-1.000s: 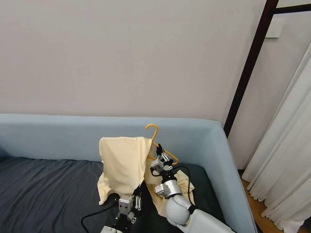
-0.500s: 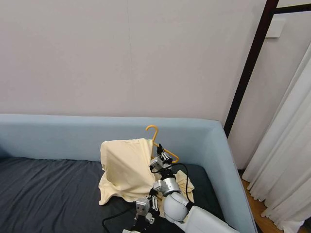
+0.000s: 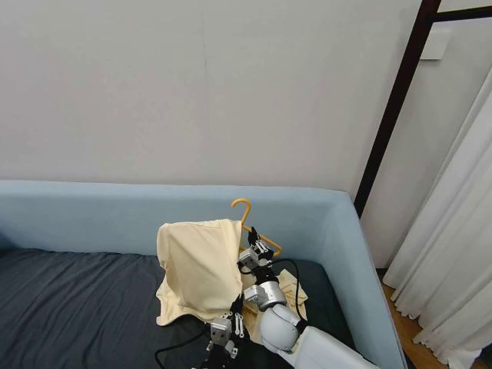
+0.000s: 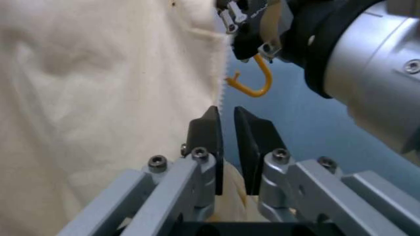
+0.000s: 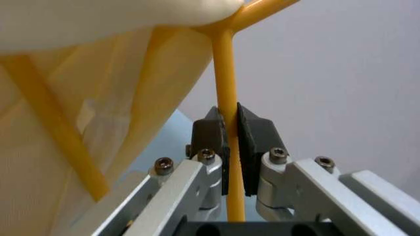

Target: Pick up the clothes from the sofa and hang them on the clothes hanger.

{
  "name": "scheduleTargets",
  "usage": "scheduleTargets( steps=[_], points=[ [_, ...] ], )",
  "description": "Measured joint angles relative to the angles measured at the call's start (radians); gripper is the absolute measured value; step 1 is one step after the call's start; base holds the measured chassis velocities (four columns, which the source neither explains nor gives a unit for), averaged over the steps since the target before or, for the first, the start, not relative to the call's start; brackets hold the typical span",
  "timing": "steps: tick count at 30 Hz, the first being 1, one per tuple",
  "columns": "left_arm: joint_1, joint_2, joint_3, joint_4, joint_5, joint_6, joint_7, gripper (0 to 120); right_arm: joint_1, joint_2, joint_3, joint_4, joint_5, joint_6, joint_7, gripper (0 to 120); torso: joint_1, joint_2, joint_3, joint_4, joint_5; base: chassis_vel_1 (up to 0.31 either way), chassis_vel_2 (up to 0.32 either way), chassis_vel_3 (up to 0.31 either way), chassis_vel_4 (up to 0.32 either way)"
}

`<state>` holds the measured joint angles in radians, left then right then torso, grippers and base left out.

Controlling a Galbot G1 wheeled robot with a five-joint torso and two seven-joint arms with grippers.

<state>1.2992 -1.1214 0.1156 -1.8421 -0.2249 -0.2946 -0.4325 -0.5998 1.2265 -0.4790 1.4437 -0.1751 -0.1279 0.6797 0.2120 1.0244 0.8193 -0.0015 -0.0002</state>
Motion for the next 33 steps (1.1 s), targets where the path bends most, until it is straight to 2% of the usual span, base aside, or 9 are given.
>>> scheduleTargets(
  steps=[8, 12, 17, 18, 19, 22, 23, 27, 33],
  points=[
    [0.000, 0.023, -0.049, 0.015, 0.086, -0.096, 0.001, 45, 0.002, 0.013, 0.031, -0.031, -0.024, 0.111, -0.043, 4, 0.000, 0.000, 0.000, -0.0001, -0.0002, 0.000, 0.000, 0.000, 0.000],
    [0.040, 0.103, -0.111, -0.048, 0.098, -0.171, 0.056, 58, 0.004, 0.020, 0.050, -0.060, -0.055, 0.149, -0.058, 4, 0.000, 0.000, 0.000, 0.0000, -0.0004, 0.000, 0.000, 0.000, 0.000],
    [0.073, 0.335, -0.248, -0.181, -0.076, -0.199, 0.131, 80, -0.006, 0.026, 0.089, -0.102, -0.164, 0.207, -0.077, 4, 0.000, 0.000, 0.000, 0.0003, -0.0004, 0.000, 0.000, 0.000, 0.000],
    [0.061, 0.402, -0.282, -0.196, -0.148, -0.199, 0.145, 86, -0.010, 0.028, 0.095, -0.109, -0.188, 0.216, -0.080, 4, 0.000, 0.000, 0.000, 0.0001, -0.0005, 0.000, 0.000, 0.000, 0.000],
    [0.061, 0.402, -0.282, -0.196, -0.148, -0.199, 0.145, 86, -0.010, 0.028, 0.095, -0.109, -0.188, 0.216, -0.080, 4, 0.000, 0.000, 0.000, 0.0001, -0.0005, 0.000, 0.000, 0.000, 0.000],
    [-0.017, 0.589, -0.344, -0.211, -0.380, -0.170, 0.246, 98, -0.022, 0.035, 0.111, -0.116, -0.245, 0.232, -0.084, 4, 0.000, 0.000, 0.000, 0.0000, 0.0001, 0.000, 0.000, 0.000, 0.000],
    [-0.017, 0.589, -0.344, -0.211, -0.380, -0.170, 0.246, 98, -0.022, 0.035, 0.111, -0.116, -0.245, 0.232, -0.084, 4, 0.000, 0.000, 0.000, 0.0000, 0.0001, 0.000, 0.000, 0.000, 0.000],
    [-0.186, 0.784, -0.315, -0.159, -0.619, -0.105, 0.433, 100, -0.040, 0.032, 0.118, -0.100, -0.303, 0.245, -0.088, 4, 0.000, 0.000, 0.000, -0.0003, 0.0000, 0.000, 0.000, 0.000, 0.000],
    [-0.260, 0.888, -0.298, -0.034, -0.712, -0.082, 0.685, 100, -0.039, 0.044, 0.102, -0.100, -0.334, 0.256, -0.092, 4, 0.000, 0.000, 0.000, 0.0001, 0.0000, 0.000, 0.000, 0.000, 0.000]
  ],
)
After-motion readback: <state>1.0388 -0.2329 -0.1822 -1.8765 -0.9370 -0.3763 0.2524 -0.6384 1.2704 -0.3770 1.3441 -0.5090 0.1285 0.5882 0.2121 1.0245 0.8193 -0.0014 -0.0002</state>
